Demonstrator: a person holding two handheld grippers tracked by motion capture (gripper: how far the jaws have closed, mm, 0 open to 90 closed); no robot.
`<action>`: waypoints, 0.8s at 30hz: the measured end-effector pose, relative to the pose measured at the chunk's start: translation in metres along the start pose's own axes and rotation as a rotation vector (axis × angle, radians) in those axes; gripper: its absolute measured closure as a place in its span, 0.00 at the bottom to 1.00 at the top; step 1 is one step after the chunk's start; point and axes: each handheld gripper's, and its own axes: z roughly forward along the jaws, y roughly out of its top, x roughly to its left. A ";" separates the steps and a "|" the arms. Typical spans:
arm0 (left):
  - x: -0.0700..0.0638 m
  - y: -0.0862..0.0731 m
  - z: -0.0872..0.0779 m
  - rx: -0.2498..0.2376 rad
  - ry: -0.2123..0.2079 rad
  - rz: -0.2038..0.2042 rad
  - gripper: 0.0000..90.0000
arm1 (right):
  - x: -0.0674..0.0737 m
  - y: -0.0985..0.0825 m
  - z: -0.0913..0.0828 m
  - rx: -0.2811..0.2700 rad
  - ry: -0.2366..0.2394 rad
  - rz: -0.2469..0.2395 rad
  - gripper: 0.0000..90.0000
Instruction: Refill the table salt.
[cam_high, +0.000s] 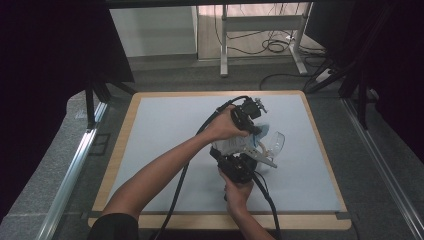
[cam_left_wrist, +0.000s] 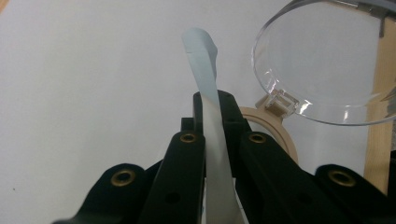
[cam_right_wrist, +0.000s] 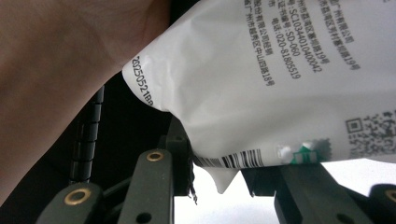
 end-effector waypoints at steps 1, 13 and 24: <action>0.000 0.000 0.000 -0.001 0.003 0.000 1.00 | 0.000 0.001 0.000 -0.001 0.000 0.002 0.75; 0.001 0.001 -0.002 0.007 0.008 0.000 1.00 | 0.001 0.001 0.001 -0.006 0.012 0.015 0.75; -0.001 0.001 -0.001 0.001 0.006 0.001 1.00 | 0.001 0.001 0.000 -0.005 0.008 0.006 0.75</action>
